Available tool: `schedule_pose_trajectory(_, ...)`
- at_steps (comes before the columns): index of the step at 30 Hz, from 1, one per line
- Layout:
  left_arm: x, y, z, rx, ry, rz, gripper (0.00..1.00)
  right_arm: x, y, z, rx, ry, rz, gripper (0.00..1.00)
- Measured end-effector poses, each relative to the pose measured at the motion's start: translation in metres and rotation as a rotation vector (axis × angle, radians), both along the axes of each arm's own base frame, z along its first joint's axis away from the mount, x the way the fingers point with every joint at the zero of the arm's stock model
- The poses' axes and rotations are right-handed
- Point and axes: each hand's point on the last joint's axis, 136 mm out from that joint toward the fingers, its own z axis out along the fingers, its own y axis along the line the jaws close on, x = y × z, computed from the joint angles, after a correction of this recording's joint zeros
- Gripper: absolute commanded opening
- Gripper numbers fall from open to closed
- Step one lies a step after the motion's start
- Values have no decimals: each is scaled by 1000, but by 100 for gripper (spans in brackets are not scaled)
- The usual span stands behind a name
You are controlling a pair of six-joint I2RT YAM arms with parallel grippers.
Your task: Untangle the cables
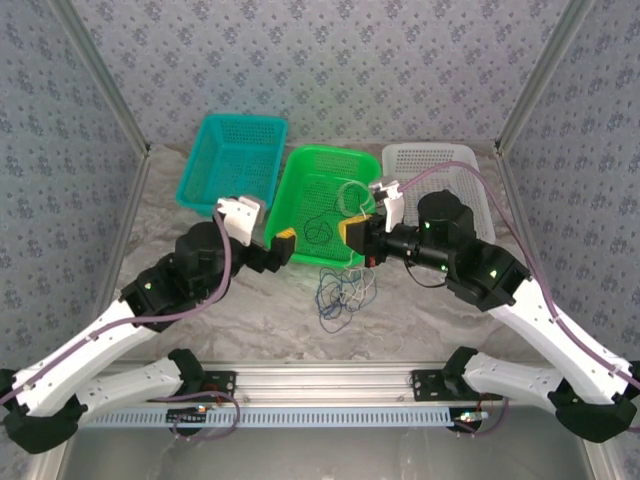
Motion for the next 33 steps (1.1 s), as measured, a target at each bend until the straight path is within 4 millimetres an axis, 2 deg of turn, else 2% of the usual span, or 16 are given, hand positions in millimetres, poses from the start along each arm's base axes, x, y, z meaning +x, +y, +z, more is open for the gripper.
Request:
schedule_pose_trajectory(3, -6, -7, -19, 23, 27, -29, 99, 4, 1, 0, 12, 19, -14, 0)
schedule_pose_trajectory(6, -21, -19, -33, 10, 33, -108, 99, 6, 2, -1, 23, 38, -22, 0)
schedule_pose_trajectory(10, -43, -41, -52, -77, 33, -261, 98, 8, 4, 4, 48, 43, -27, 0)
schedule_pose_trajectory(14, -56, -67, -71, -117, 60, -373, 98, 10, 6, 6, 64, 44, -33, 0)
schedule_pose_trajectory(20, -54, -101, -79, -131, 66, -441, 99, 16, 17, 3, 75, 67, -27, 0)
schedule_pose_trajectory(24, -46, -121, -79, -141, 54, -449, 98, 14, 27, 0, 74, 78, -7, 0)
schedule_pose_trajectory(27, -39, -133, -75, -156, 48, -447, 91, 12, 30, 4, 82, 75, 4, 0)
schedule_pose_trajectory(29, -33, -140, -72, -170, 45, -435, 81, 10, 31, 8, 91, 67, 9, 0)
schedule_pose_trajectory(31, -24, -144, -70, -179, 42, -401, 65, 8, 32, 12, 98, 61, 16, 0)
schedule_pose_trajectory(33, -16, -145, -70, -177, 45, -363, 59, 6, 33, 16, 104, 56, 23, 0)
